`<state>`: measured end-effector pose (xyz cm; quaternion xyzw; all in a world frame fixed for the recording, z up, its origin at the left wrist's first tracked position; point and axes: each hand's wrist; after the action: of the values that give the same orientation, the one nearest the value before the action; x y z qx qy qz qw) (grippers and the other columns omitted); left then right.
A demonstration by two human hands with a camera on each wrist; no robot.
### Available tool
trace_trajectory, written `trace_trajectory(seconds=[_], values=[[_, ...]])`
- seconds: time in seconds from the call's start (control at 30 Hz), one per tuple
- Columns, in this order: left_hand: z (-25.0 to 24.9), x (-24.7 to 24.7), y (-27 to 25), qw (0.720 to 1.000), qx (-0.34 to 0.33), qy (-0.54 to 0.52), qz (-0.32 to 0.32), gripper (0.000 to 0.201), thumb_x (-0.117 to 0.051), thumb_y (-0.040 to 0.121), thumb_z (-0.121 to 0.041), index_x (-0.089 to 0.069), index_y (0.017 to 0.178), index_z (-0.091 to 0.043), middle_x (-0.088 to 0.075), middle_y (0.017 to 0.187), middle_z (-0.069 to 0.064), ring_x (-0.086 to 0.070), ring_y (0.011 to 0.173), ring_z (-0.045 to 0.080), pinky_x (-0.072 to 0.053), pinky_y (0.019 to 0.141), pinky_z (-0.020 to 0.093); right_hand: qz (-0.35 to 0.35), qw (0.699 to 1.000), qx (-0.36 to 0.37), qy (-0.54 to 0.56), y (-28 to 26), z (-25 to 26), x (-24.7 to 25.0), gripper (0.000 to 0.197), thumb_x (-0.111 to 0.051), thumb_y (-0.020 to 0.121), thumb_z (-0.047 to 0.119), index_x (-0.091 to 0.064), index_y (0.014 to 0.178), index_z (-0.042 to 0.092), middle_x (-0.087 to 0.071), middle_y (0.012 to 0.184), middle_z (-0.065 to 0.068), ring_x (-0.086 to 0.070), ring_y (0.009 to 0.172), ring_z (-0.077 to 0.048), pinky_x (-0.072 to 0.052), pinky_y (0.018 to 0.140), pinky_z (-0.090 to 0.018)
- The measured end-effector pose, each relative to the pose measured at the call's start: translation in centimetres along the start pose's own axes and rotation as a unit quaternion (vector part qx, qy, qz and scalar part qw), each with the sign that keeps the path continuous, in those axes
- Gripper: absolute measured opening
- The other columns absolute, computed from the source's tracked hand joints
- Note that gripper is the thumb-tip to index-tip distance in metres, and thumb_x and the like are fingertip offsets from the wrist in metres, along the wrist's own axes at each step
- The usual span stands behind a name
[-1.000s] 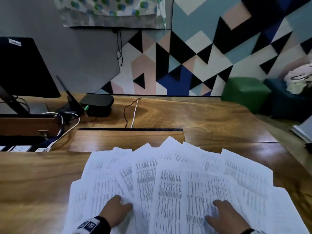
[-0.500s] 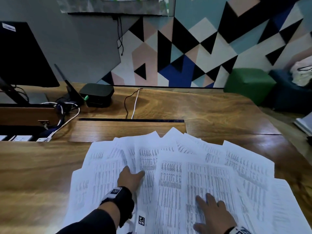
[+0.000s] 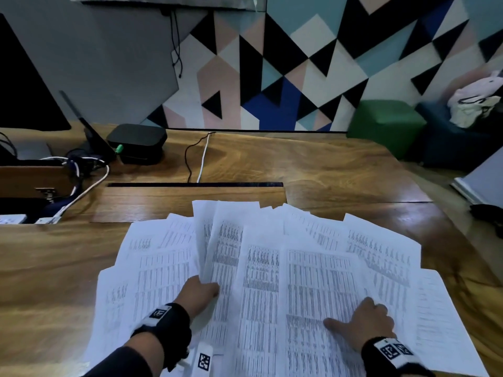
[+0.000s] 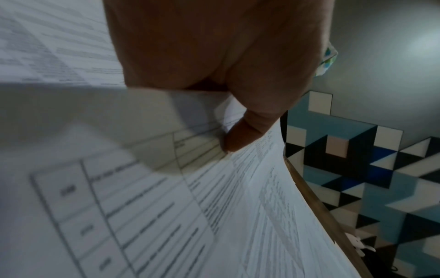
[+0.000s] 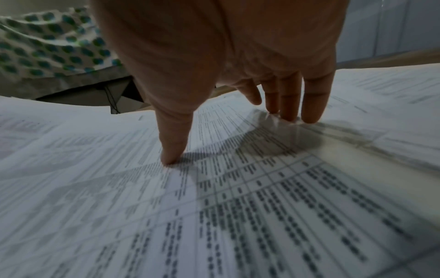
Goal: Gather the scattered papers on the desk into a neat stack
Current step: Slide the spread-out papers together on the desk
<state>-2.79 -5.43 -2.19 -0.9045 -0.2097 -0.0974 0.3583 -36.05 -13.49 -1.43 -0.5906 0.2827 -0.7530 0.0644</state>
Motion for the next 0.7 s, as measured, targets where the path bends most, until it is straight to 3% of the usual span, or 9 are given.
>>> trace_trajectory(seconds=[0.07, 0.17, 0.3, 0.33, 0.4, 0.5, 0.57, 0.63, 0.7], values=[[0.0, -0.4, -0.3, 0.999, 0.02, 0.011, 0.027, 0.001, -0.059, 0.07, -0.005, -0.059, 0.069, -0.006, -0.057, 0.066, 0.009, -0.053, 0.061, 0.024, -0.043, 0.059, 0.027, 0.003, 1.0, -0.013, -0.008, 0.2, 0.1, -0.1, 0.119, -0.074, 0.048, 0.074, -0.027, 0.136, 0.008, -0.035, 0.137, -0.015, -0.04, 0.126, -0.033, -0.041, 0.103, -0.042], [-0.2, -1.4, -0.6, 0.995, 0.065, 0.017, 0.07, 0.042, -0.06, 0.055, -0.009, -0.062, 0.095, 0.004, -0.06, 0.081, 0.017, -0.058, 0.07, 0.03, -0.044, 0.06, 0.03, 0.008, 0.999, -0.022, 0.025, 0.4, 0.7, -0.2, 0.109, -0.078, 0.051, 0.067, -0.034, 0.129, 0.007, -0.038, 0.131, -0.016, -0.045, 0.12, -0.033, -0.044, 0.099, -0.04], [-0.3, -3.1, -0.7, 0.99, 0.098, -0.01, 0.099, 0.061, -0.069, 0.057, -0.027, -0.056, 0.111, -0.002, -0.063, 0.092, 0.016, -0.061, 0.068, 0.027, -0.042, 0.051, 0.022, 0.015, 0.997, -0.004, 0.075, 0.2, 1.2, -0.6, 0.098, -0.081, 0.058, 0.055, -0.035, 0.128, 0.005, -0.041, 0.128, -0.017, -0.05, 0.115, -0.033, -0.047, 0.095, -0.039], [-0.2, -3.7, -0.5, 0.99, 0.092, -0.019, 0.102, 0.07, -0.077, 0.059, -0.039, -0.057, 0.118, -0.005, -0.067, 0.103, 0.016, -0.066, 0.078, 0.027, -0.047, 0.054, 0.023, 0.014, 0.996, 0.003, 0.084, 0.0, 1.3, -0.7, 0.095, -0.082, 0.059, 0.053, -0.037, 0.127, 0.005, -0.042, 0.127, -0.016, -0.05, 0.114, -0.033, -0.047, 0.094, -0.039], [0.0, -4.7, -0.5, 0.993, 0.065, -0.045, 0.09, 0.082, -0.086, 0.057, -0.056, -0.06, 0.12, -0.012, -0.07, 0.114, 0.008, -0.068, 0.098, 0.025, -0.057, 0.074, 0.031, 0.018, 0.995, 0.021, 0.101, -0.1, 1.3, -1.1, 0.09, -0.082, 0.06, 0.048, -0.039, 0.127, 0.006, -0.043, 0.127, -0.015, -0.05, 0.114, -0.032, -0.047, 0.094, -0.039], [0.5, -6.5, -0.7, 0.993, 0.05, -0.047, 0.094, 0.099, -0.091, 0.047, -0.054, -0.056, 0.127, -0.008, -0.069, 0.119, 0.007, -0.067, 0.107, 0.025, -0.056, 0.091, 0.039, 0.025, 0.992, 0.051, 0.109, -0.4, 1.5, -1.5, 0.085, -0.078, 0.066, 0.046, -0.038, 0.129, 0.007, -0.042, 0.129, -0.013, -0.049, 0.108, -0.026, -0.046, 0.092, -0.036], [0.4, -7.6, -1.5, 0.992, 0.044, -0.047, 0.106, 0.085, -0.093, 0.052, -0.039, -0.056, 0.12, -0.004, -0.071, 0.112, 0.01, -0.07, 0.1, 0.029, -0.058, 0.089, 0.044, 0.039, 0.988, 0.063, 0.132, -0.5, 1.4, -1.6, 0.085, -0.076, 0.07, 0.045, -0.036, 0.134, 0.007, -0.039, 0.133, -0.013, -0.046, 0.106, -0.023, -0.044, 0.09, -0.034], [0.2, -8.1, -2.0, 0.991, 0.03, -0.056, 0.115, 0.057, -0.088, 0.061, -0.022, -0.06, 0.107, -0.004, -0.073, 0.098, 0.013, -0.072, 0.092, 0.031, -0.058, 0.09, 0.048, 0.056, 0.982, 0.067, 0.165, -0.5, 1.0, -1.8, 0.091, -0.075, 0.069, 0.048, -0.033, 0.138, 0.005, -0.038, 0.135, -0.013, -0.047, 0.117, -0.026, -0.043, 0.097, -0.037], [-0.3, -7.8, -2.3, 0.986, 0.013, -0.089, 0.137, 0.048, -0.083, 0.064, -0.016, -0.067, 0.107, 0.0, -0.077, 0.096, 0.018, -0.073, 0.092, 0.035, -0.056, 0.092, 0.052, 0.053, 0.969, 0.062, 0.232, -0.3, 0.4, -1.8, 0.098, -0.078, 0.066, 0.051, -0.035, 0.14, 0.004, -0.042, 0.137, -0.015, -0.048, 0.122, -0.029, -0.043, 0.102, -0.041]])
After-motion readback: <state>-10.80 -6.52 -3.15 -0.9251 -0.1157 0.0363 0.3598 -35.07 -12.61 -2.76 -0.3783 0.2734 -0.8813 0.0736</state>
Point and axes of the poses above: each hand's wrist, its own y-axis towards the middle knuckle, its own x-axis out of the back of the hand, z = x × y
